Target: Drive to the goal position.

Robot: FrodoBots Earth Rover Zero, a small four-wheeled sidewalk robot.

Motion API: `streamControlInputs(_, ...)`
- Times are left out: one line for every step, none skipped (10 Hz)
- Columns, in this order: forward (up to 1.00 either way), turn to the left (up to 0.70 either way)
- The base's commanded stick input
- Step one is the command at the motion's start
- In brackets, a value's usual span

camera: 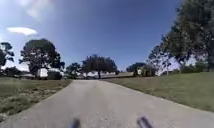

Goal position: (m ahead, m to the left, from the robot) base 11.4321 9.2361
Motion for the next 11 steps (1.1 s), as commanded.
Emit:
streamControlInputs(0.7, 0.0)
streamControlInputs(0.7, 0.0)
streamControlInputs(0.7, 0.0)
streamControlInputs(0.7, 0.0)
streamControlInputs(0.7, 0.16)
streamControlInputs(0.7, 0.35)
streamControlInputs(0.7, 0.35)
streamControlInputs(0.7, 0.35)
streamControlInputs(0.7, 0.35)
streamControlInputs(0.7, 0.35)
streamControlInputs(0.7, 0.35)
